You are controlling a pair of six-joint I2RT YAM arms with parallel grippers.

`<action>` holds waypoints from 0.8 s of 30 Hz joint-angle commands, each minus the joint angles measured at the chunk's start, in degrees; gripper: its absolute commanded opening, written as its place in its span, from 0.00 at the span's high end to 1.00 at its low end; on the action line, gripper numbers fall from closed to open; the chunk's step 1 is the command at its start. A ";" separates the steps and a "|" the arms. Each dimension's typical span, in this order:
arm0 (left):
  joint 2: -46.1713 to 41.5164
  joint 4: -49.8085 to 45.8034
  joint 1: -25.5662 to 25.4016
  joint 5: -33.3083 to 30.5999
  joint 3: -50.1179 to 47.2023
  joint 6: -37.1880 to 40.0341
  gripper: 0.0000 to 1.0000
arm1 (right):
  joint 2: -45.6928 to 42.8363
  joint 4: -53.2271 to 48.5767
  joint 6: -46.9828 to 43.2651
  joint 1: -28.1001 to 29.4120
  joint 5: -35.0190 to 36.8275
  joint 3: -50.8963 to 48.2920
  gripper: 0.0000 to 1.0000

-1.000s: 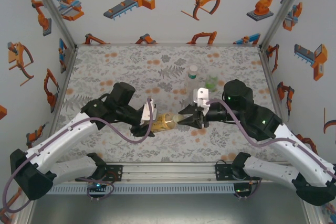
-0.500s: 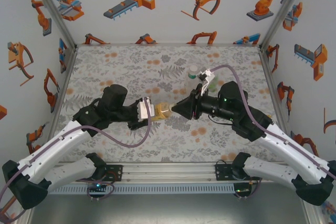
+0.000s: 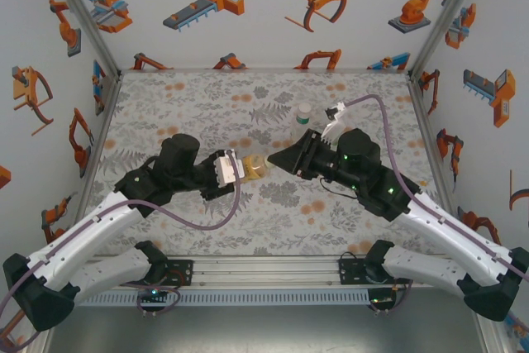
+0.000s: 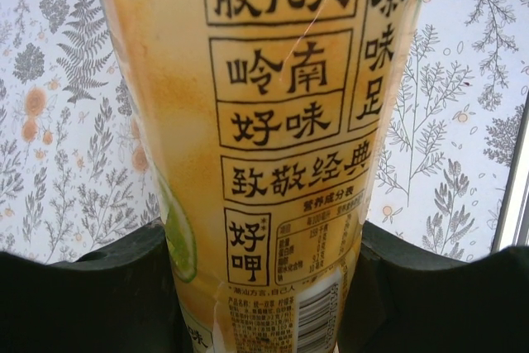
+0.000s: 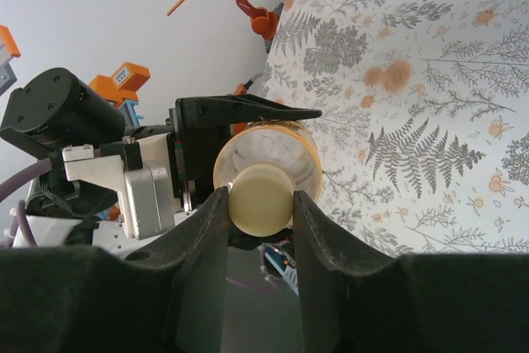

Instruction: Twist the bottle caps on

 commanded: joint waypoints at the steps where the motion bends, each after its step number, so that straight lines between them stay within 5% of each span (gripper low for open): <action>1: -0.20 3.64 -0.25 0.50 0.08 -0.83 1.00 | -0.65 -0.30 1.85 0.15 0.25 0.16 1.00; 4: -0.27 3.67 -0.23 1.19 -0.03 -0.53 1.00 | -0.76 -1.69 -1.04 0.13 0.26 1.19 1.00; 10: 0.22 2.50 -0.31 5.94 0.18 0.39 1.00 | -2.77 -2.96 -15.13 0.11 -0.79 4.14 0.62; 13: 1.34 0.62 -0.25 10.74 1.11 1.23 1.00 | -4.66 -3.30 -24.08 0.10 -1.93 5.12 0.50; 24: 5.03 -6.54 -0.32 24.94 4.22 4.85 1.00 | -7.32 -9.96 -64.78 0.14 -27.44 8.36 0.46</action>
